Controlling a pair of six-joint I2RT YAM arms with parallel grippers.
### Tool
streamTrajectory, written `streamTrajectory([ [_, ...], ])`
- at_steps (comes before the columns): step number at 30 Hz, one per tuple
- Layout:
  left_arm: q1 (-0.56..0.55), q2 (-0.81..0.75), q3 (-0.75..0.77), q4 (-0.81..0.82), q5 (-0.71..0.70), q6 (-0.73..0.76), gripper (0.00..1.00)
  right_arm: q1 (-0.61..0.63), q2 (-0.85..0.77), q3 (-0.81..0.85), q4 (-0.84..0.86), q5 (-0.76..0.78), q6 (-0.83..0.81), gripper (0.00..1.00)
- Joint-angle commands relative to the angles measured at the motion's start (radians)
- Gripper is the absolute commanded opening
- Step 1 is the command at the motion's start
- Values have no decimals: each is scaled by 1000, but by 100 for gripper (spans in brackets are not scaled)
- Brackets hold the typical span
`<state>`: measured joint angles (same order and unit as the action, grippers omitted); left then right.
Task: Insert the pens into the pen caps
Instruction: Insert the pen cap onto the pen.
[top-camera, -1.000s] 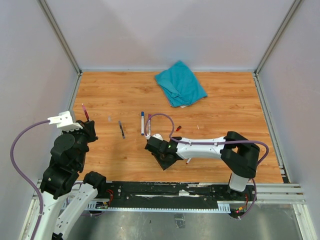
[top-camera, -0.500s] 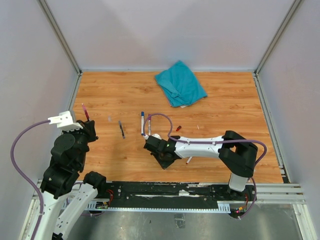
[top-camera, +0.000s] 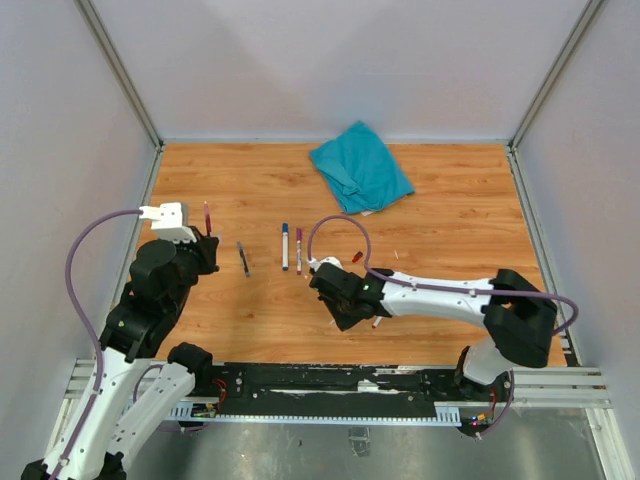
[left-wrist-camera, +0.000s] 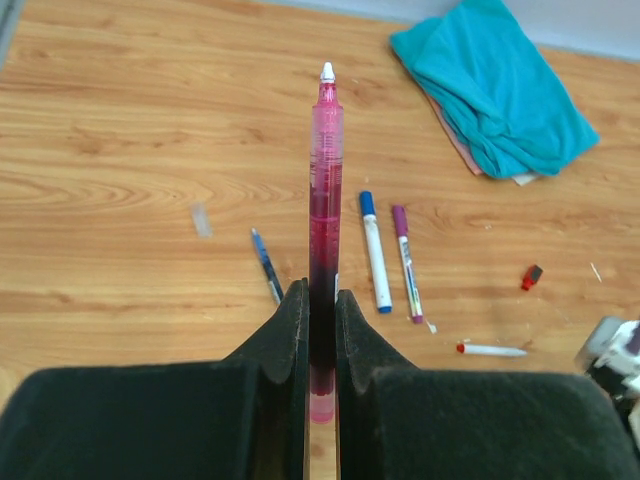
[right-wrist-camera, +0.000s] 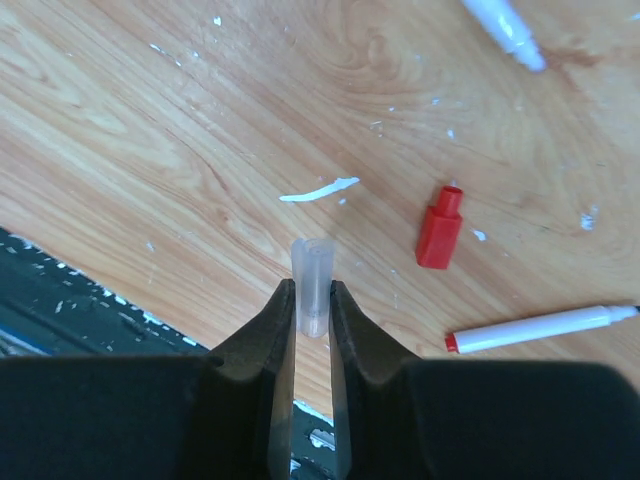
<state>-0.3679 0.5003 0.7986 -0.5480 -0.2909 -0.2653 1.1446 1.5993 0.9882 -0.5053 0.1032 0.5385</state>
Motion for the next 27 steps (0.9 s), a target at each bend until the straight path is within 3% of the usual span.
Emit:
streamTrajectory([
  [1,8,39,45,39,128,-6,0,-56,-131,-76,95,-11,-15,1],
  [6,6,74,8,97,233,-108,0,-150,-244,-186,252,-139,-4,1],
  [13,-33,113,-152,267,319,-231,1,-217,-378,-288,390,-188,19,1],
  [21,-363,239,-205,390,62,-293,0,-271,-540,-401,546,-147,76,1],
  [27,-527,309,-267,539,13,-322,1,-275,-620,-450,601,-97,83,1],
])
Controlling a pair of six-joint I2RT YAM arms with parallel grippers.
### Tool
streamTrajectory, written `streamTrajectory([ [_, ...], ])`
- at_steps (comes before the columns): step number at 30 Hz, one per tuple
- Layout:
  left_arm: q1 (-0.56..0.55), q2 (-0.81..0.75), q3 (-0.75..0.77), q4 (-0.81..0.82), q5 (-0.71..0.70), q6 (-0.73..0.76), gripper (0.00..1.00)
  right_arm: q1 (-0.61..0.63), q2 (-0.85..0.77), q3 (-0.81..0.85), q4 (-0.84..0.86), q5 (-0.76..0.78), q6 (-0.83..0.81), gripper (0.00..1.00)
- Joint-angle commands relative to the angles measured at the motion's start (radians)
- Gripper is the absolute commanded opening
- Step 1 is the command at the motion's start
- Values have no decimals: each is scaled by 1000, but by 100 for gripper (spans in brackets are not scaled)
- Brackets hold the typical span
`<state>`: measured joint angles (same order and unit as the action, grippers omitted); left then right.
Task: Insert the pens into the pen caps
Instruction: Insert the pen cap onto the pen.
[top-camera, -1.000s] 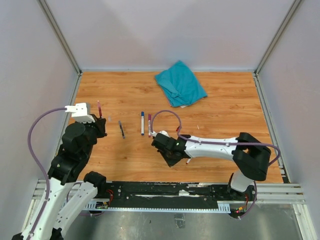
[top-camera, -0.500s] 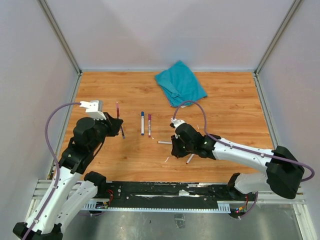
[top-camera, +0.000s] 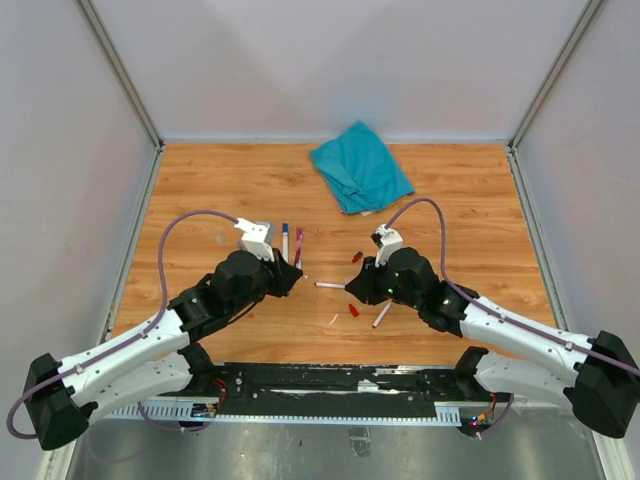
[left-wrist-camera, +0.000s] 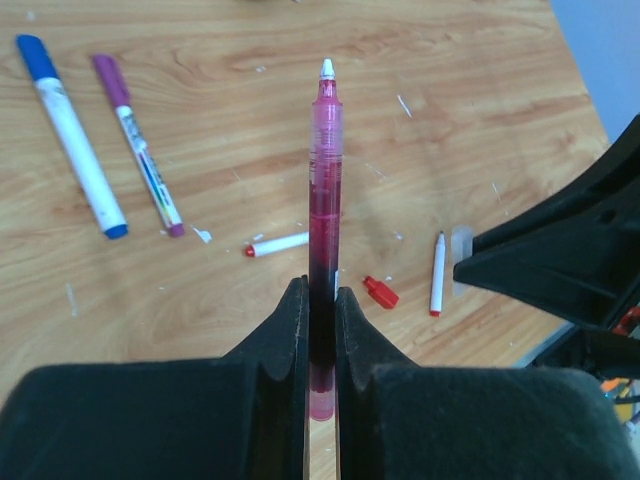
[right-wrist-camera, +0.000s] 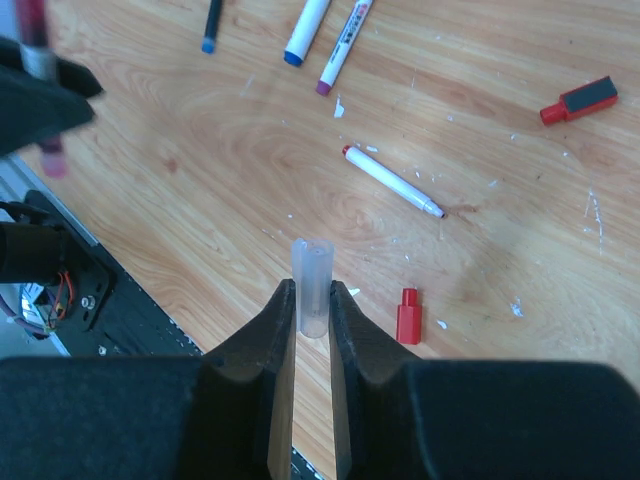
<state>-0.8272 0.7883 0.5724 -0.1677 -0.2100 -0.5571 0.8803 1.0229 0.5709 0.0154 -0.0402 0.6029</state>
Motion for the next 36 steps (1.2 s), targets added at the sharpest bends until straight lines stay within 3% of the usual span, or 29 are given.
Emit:
streamTrajectory([
  [1,-88,25,-53,188,-66,-26,1,-12,-53,-38,92,48,20,1],
  [18,-316,16,-187,414,-159,-36,1,-54,-147,-68,247,49,57,0],
  [28,-343,19,-208,457,-165,-42,0,-69,-170,-57,298,51,120,1],
  [36,-353,21,-223,508,-132,-13,0,-72,-151,-50,442,28,198,1],
])
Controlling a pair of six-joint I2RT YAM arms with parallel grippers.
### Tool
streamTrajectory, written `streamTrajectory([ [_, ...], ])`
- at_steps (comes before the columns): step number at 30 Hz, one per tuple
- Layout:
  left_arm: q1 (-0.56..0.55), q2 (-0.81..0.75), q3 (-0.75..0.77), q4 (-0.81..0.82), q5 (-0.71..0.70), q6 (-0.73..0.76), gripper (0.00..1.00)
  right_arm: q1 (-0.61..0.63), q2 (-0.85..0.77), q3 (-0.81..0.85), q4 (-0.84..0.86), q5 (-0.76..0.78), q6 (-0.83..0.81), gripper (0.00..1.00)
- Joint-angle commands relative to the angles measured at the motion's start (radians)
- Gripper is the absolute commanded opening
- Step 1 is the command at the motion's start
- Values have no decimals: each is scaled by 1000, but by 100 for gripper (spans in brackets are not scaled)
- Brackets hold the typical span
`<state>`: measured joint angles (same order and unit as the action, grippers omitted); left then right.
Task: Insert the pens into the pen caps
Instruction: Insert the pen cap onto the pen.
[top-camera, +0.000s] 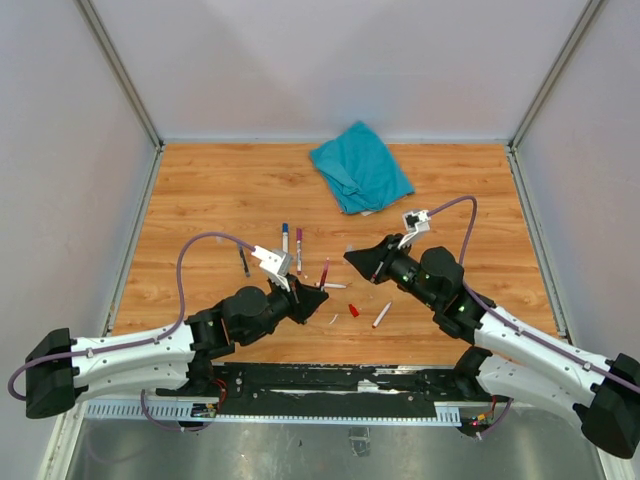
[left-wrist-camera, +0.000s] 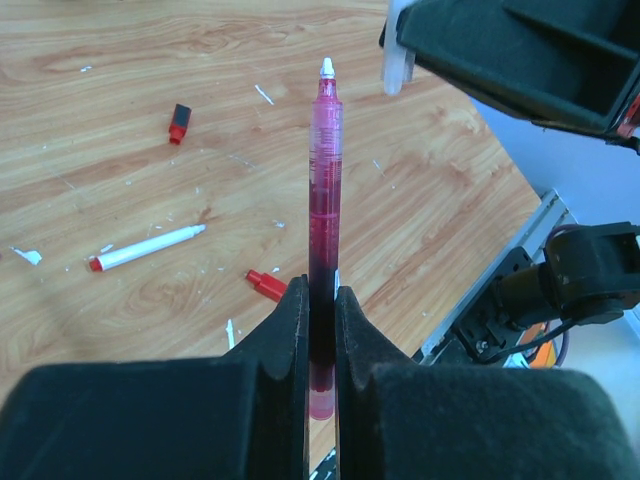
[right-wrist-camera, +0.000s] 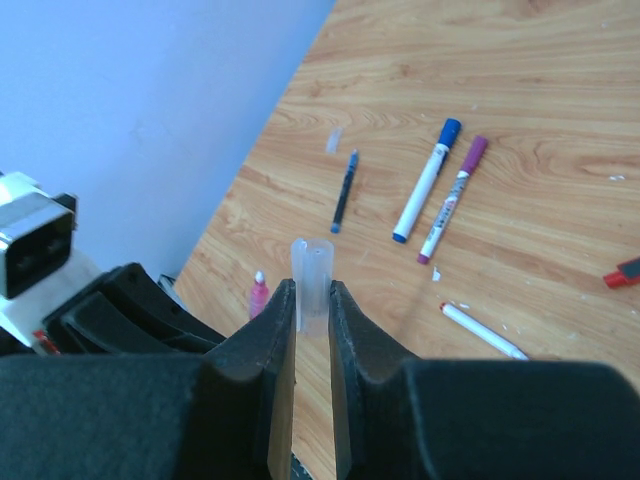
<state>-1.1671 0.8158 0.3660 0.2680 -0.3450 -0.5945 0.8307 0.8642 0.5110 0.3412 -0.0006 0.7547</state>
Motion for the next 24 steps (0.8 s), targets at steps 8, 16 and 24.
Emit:
streamTrajectory([
  [8,-15,-20,-34,110,41,41,1,-22,71,12,265,-62,112,0],
  [16,-16,-16,-37,125,56,47,0,-22,138,21,360,-143,146,1],
  [24,-16,-28,-37,116,47,50,0,-22,153,11,365,-152,155,1],
])
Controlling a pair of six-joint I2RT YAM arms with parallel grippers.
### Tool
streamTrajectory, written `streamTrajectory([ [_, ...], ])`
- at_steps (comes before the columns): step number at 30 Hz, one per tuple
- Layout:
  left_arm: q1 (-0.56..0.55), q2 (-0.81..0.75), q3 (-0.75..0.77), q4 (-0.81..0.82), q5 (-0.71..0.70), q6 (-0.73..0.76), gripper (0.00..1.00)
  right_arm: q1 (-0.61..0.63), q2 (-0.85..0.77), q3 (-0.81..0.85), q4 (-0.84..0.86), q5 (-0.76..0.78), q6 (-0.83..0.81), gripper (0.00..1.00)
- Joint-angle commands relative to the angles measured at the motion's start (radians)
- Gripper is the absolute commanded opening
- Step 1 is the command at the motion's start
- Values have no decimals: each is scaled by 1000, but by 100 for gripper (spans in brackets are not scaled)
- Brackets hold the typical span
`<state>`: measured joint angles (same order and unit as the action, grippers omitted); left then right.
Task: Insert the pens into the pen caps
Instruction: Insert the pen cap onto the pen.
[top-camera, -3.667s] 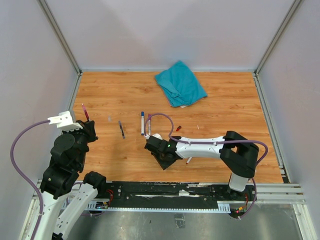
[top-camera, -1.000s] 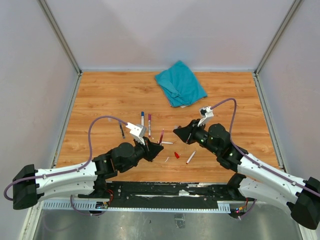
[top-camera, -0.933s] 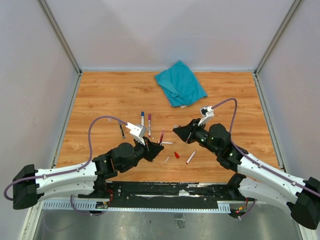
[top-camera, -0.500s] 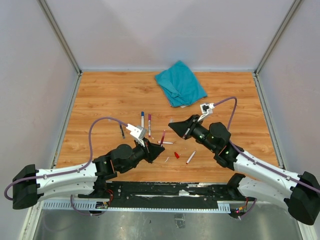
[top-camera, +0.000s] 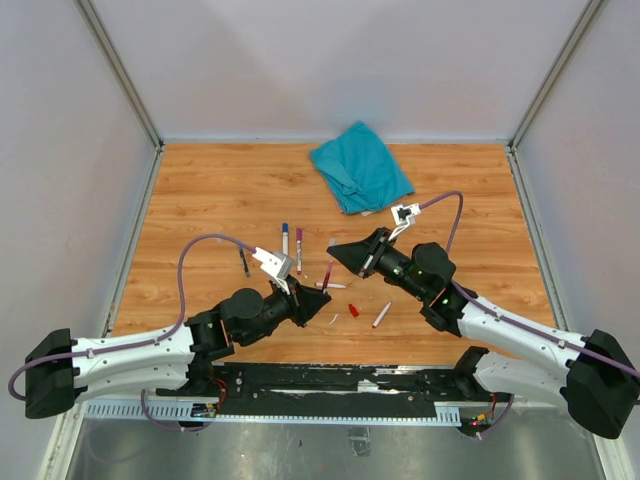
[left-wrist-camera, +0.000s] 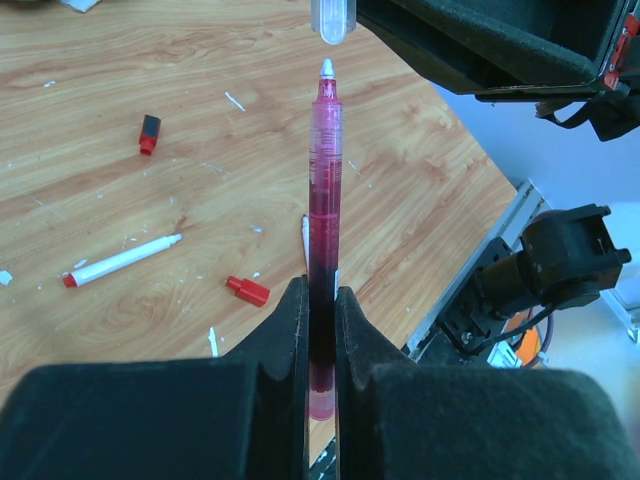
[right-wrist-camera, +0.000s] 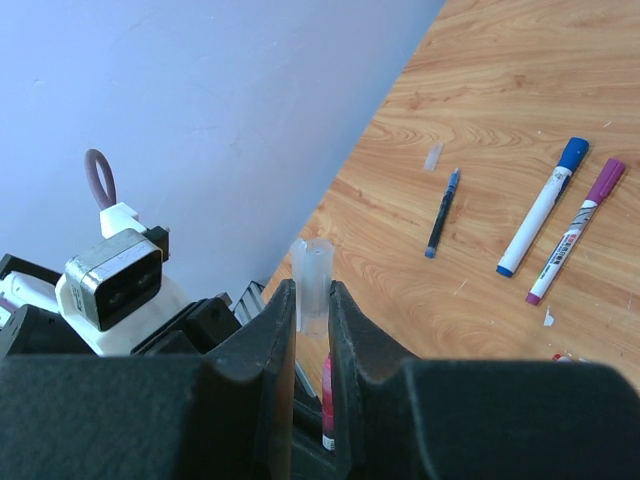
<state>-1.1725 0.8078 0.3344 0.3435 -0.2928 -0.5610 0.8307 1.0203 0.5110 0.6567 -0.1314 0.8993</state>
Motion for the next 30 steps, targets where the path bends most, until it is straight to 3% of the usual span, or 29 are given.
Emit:
streamTrajectory([
  [1,-10,-21,-6,39,-6,17,0,-22,-4,10,47,-19,10,1],
  [30,-12,-39,-1,14,-39,10,0,-22,-14,-5,-11,-58,9,1],
])
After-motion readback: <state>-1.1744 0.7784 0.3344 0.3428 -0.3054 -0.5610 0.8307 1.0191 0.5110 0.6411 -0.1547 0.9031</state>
